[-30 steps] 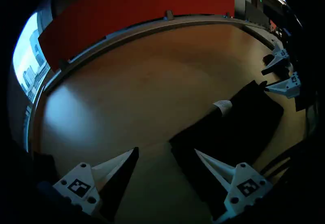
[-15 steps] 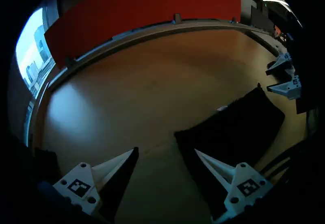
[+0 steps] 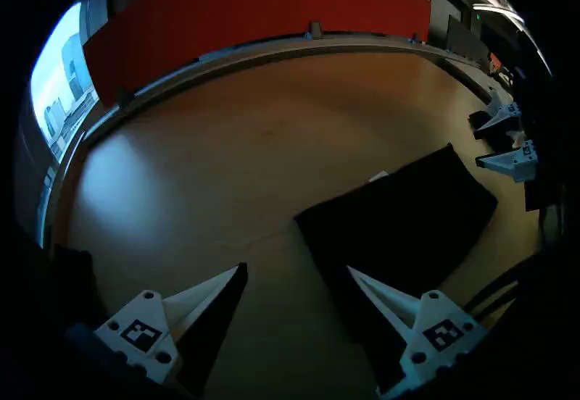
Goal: Fold towel
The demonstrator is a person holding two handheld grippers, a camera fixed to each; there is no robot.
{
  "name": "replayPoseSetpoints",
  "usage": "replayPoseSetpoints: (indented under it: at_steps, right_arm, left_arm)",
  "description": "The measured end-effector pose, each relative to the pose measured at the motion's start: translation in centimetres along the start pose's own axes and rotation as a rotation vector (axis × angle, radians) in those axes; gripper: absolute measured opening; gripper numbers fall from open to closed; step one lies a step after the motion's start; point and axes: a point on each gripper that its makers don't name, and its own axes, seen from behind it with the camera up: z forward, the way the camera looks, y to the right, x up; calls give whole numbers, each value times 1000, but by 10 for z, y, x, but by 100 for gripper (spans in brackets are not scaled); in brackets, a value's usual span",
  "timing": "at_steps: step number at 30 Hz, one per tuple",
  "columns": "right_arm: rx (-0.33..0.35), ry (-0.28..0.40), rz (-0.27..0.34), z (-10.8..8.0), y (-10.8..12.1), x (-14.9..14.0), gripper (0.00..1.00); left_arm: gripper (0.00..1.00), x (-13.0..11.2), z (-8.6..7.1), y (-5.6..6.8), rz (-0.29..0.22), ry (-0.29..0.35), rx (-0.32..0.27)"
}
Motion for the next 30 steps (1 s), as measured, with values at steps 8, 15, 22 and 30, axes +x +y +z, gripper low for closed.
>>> replayPoseSetpoints:
  at_steps: [8,15,22,30]
  right_arm:
    - [13,5,33,-16,-13,-16,84]
    - [25,14,57,-33,-25,-28,84]
    - [28,17,71,-44,-32,-38,84]
    - [50,14,50,-47,-34,-43,84]
  left_arm:
    - [90,-23,-16,10,-37,-12,-9]
    - [90,-43,-29,15,-64,-23,-6]
    - [90,-57,-34,17,-88,-35,-1]
    - [90,-67,-41,15,-114,-35,16]
